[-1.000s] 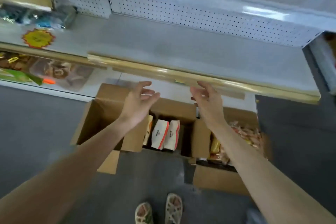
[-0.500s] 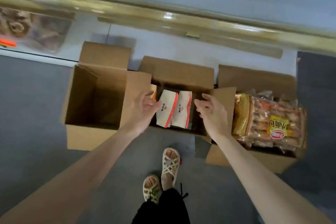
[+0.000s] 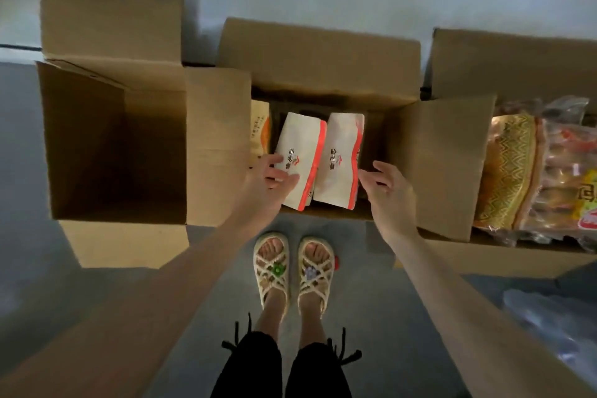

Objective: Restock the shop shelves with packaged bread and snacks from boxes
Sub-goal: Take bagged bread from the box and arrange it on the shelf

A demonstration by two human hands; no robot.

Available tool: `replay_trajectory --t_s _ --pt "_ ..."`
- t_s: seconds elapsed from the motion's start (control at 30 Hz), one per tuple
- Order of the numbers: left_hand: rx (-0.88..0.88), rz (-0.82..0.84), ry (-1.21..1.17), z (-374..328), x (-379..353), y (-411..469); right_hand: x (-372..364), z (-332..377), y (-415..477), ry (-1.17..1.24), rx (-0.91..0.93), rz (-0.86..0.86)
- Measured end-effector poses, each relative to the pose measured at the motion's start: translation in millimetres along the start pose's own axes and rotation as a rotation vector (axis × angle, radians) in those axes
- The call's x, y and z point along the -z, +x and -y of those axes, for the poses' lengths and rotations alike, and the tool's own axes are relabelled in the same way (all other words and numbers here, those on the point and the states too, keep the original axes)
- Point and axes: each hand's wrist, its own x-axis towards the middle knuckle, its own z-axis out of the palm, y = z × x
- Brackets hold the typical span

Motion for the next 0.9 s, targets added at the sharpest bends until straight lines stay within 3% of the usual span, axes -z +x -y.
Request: replay_trajectory --t_s 0.27,0.43,0.9 --pt "0.051 0.024 0.049 45.6 -22.2 64.5 -34.9 -53.3 50.7 -0.032 -0.100 0.006" --pt "0.053 0.024 0.056 50.3 -30.6 80.0 -50.4 -66.7 66.2 -0.065 -0.037 -0.027" --pt "0.035 0.018 0.083 34.6 -29.4 77.1 -59.4 -52.1 74.8 -0.079 -0.072 -0.121"
